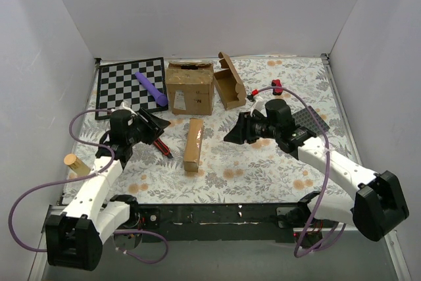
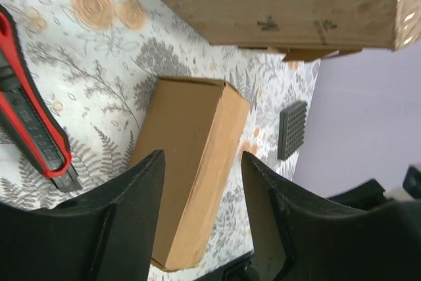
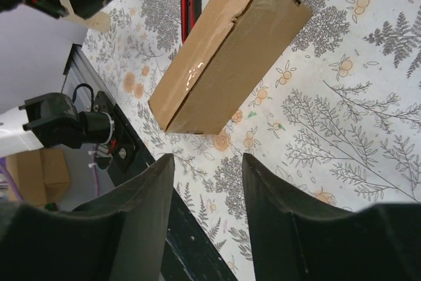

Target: Unpack the express box

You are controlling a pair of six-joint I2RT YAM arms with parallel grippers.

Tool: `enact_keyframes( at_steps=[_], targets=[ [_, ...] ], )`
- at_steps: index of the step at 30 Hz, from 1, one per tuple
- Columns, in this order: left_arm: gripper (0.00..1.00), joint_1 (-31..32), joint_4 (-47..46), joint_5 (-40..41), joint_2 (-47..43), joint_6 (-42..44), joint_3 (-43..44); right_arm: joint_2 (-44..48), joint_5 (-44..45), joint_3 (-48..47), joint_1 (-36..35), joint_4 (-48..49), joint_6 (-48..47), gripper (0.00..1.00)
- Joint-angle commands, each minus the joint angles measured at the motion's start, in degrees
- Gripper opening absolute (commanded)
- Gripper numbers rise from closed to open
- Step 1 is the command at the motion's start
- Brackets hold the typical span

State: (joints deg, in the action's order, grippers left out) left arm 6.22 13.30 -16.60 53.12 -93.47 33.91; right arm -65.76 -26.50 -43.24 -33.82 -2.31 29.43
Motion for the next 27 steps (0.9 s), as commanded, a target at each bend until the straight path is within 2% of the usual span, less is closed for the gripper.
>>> enact_keyframes(
  at_steps=[1, 4, 5, 7, 8, 9, 11, 22, 27],
  targets=[
    [0.49, 3.62, -1.43, -2.21, 1.1, 1.36, 0.1, -3.84, -2.15, -0.08, -0.19, 8.19, 5.1, 0.5],
    [0.54, 9.14, 0.75, 0.68, 2.94, 4.16, 2.98, -7.89, -2.33, -1.31, -0.54, 8.72, 6.07, 0.53],
    [0.56, 13.51, 1.89, 4.87, 3.56, 5.39, 4.31, -8.94, -1.98, -1.49, -0.63, 8.55, 6.16, 0.56],
    [0.61, 18.28, 5.67, 9.9, 6.02, 8.91, 7.82, -9.04, -0.22, -1.49, -0.72, 8.11, 5.99, 0.59],
    [0.64, 22.48, 6.9, 15.4, 7.07, 9.62, 11.14, -8.86, 0.57, -1.58, -0.72, 7.67, 5.64, 0.61],
    [0.7, 24.17, 9.35, 17.98, 9.17, 10.75, 12.57, -8.78, 1.62, -1.49, -0.72, 6.71, 5.2, 0.62],
    [0.73, 27.08, 12.35, 21.59, 12.08, 11.55, 16.86, -8.34, 2.07, -1.32, -0.63, 5.91, 4.15, 0.64],
    [0.75, 32.27, 28.43, 39.86, 25.7, 11.91, 28.13, -7.1, 2.51, 3.87, -1.07, 8.02, 5.29, 0.65],
    [0.75, 34.65, 31.61, 43.23, 28.7, 11.03, 32.62, -6.75, 2.86, 4.31, -1.24, 8.46, 4.85, 0.65]
  ],
)
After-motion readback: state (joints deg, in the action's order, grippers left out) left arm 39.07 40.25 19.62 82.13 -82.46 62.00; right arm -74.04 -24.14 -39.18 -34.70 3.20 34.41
